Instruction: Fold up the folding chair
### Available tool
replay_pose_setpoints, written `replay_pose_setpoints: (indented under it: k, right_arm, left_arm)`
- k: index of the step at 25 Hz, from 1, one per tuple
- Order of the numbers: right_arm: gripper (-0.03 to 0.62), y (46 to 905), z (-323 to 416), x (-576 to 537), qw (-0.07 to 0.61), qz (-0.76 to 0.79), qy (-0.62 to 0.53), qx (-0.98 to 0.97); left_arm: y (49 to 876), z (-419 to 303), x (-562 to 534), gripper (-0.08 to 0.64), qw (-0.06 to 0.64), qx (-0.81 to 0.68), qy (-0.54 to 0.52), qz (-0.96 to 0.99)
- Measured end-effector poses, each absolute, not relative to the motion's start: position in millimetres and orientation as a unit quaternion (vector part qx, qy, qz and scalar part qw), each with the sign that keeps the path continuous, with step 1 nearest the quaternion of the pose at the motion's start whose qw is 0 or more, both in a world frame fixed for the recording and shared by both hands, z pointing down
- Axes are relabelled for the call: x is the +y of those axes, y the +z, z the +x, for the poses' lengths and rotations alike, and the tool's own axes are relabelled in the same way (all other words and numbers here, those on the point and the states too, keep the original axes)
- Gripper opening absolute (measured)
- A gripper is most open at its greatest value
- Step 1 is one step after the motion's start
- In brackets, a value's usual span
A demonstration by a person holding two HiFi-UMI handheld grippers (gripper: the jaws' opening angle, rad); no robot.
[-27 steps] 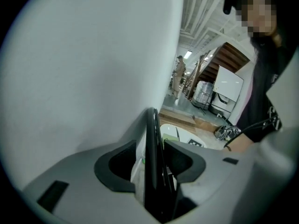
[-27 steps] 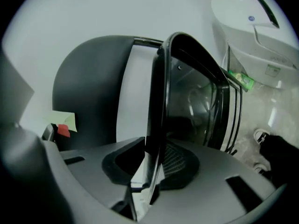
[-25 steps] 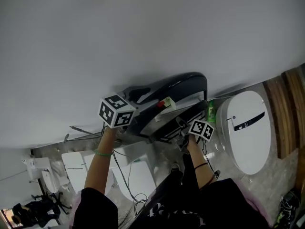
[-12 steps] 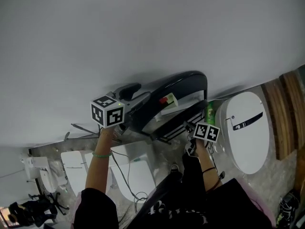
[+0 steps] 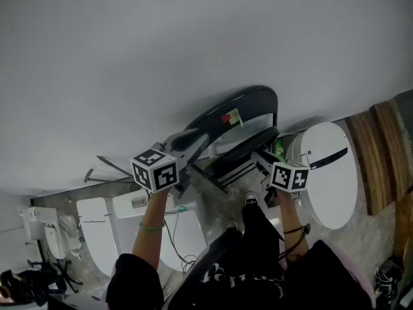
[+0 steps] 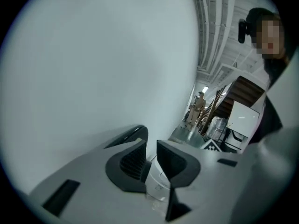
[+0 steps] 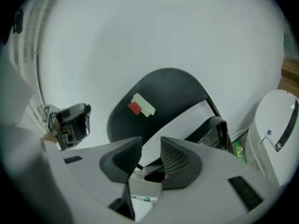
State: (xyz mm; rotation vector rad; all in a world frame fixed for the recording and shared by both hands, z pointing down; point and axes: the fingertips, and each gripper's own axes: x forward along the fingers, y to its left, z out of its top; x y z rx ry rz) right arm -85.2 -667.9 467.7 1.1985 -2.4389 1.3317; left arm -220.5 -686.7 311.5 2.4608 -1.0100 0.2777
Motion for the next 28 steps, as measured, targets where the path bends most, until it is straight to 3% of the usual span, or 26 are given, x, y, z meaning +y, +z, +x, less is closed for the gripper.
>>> replay_pose_setpoints:
  k: [4, 9, 21, 28]
  right_arm:
    - [0.129, 427, -93, -631, 0.043, 0.395, 0.413, -0.82]
    - [0.121, 405, -100, -562, 0.048, 0.403, 0.394, -0.825]
    - [0.097, 375, -84, -419, 0.043, 0.427, 0.361, -0.828]
    - [0.063, 342, -38, -355, 0.033, 0.43, 0.26, -0.864]
  left_arm:
    - [320, -215, -625, 0.027, 0.249, -0.364, 0.079, 0.894]
    - [323, -205, -545, 0.008, 0.267, -0.345, 0.051, 0.898]
    - [348, -168, -395, 0.005, 0.306, -0.317, 0.044, 0.897]
    - [358, -122, -325, 0.005, 0.303, -0.332, 0.059, 0.891]
